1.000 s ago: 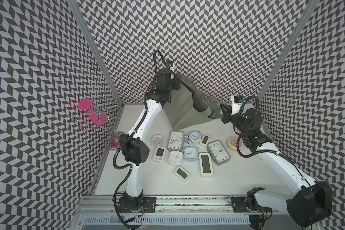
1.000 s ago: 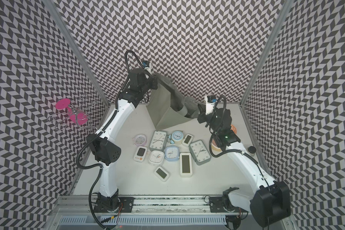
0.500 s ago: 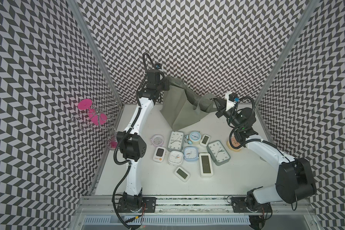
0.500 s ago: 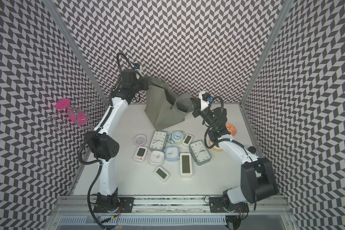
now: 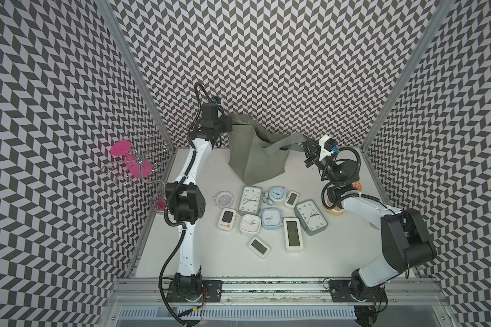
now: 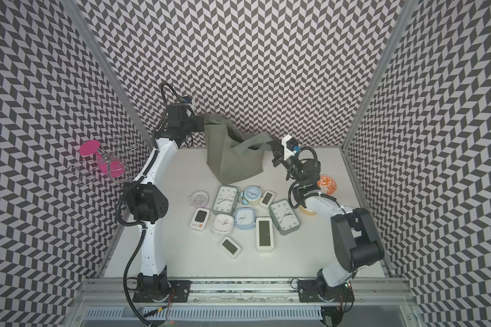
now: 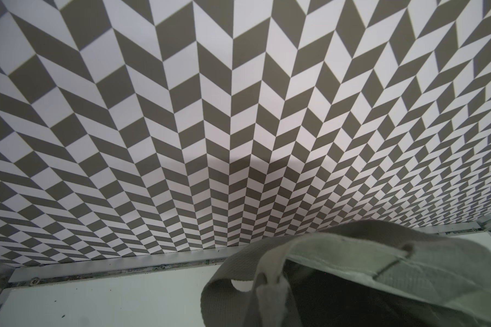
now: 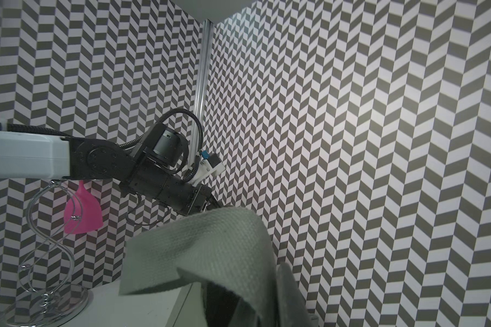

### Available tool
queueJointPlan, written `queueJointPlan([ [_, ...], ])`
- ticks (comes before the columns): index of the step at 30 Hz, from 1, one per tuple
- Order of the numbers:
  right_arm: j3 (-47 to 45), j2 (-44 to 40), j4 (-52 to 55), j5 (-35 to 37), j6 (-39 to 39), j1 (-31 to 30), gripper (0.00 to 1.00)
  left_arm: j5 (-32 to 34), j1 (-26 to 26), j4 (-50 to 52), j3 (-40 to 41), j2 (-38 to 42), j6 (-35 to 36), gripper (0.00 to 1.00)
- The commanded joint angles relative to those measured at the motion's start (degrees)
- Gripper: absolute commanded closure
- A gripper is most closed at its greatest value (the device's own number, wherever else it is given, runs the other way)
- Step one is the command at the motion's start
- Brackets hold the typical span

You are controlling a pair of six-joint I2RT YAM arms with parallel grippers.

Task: Put the alarm clock into the canvas bag
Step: Adjust the canvas bag at the center of the board.

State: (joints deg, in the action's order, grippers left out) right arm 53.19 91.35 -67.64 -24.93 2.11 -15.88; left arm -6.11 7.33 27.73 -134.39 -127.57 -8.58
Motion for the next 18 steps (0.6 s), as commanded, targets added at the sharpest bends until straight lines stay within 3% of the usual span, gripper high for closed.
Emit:
queueJointPlan([
  [1,-3.44,-0.44,-9.21,-3.02,3.25,0.23,0.78,0.60,-1.09,-4.04,-1.75,-0.57,0.66,1.00],
  [7,-13.91,-6.01,-5.18,0.28,7.12,0.23,0.76,0.10,-1.36,-4.43,-1.70,-0.46,1.23,1.00],
  [10,-20.26,-9.66,-4.40,1.90,7.40,0.23,0.61,-0.71,-1.36,-4.70,-1.80,-0.49,1.33,1.00],
  [12,-20.54,-11.94,3.35,2.42,8.49,0.23,0.41,-1.02,-1.36,-4.86,-1.87,-0.53,1.55,1.00],
  [14,-18.05,-14.12,13.99,2.94,8.36,0.23,0.30,-1.01,-1.36,-4.87,-1.84,-0.58,1.84,1.00],
  [18,-14.52,-17.27,27.71,0.21,5.54,0.23,0.19,-0.54,-1.36,-4.83,-1.77,-0.64,2.78,1.00],
])
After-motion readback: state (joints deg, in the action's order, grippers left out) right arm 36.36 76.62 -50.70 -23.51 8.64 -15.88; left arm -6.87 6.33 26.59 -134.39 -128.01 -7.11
